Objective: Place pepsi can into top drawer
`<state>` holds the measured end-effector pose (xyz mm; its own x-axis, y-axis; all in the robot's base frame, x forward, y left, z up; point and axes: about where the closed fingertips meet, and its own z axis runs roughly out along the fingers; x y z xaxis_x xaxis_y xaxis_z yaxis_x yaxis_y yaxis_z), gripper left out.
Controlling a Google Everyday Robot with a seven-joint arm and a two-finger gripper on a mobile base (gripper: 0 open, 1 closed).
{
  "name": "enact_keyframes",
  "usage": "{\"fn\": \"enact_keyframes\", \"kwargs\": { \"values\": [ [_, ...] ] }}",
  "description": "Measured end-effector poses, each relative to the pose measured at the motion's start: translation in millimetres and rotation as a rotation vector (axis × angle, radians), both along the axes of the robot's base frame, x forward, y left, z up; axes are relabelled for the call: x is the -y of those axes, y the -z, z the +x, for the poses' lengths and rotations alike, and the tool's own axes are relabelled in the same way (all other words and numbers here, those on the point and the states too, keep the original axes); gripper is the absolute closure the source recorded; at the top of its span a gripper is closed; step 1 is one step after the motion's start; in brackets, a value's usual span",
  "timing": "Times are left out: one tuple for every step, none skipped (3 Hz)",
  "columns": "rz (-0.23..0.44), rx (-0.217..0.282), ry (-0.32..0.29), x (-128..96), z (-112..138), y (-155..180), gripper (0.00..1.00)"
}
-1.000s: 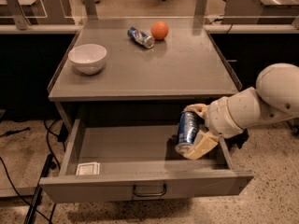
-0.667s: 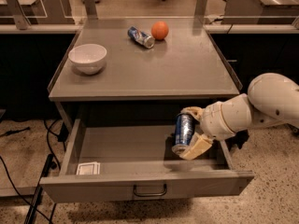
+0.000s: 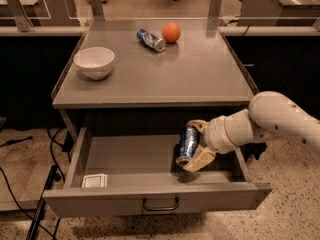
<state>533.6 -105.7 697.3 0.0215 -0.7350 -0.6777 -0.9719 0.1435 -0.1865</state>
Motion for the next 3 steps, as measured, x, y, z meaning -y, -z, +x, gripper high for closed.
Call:
{"fn": "enact_keyframes", "kwargs": {
  "values": [
    [0.019, -0.015, -0.009, -12, 7, 21, 1.00],
    [0.034, -0.018, -0.031, -27, 12, 39, 1.00],
    [0.048, -0.001, -0.054, -40, 16, 52, 1.00]
  ]
}}
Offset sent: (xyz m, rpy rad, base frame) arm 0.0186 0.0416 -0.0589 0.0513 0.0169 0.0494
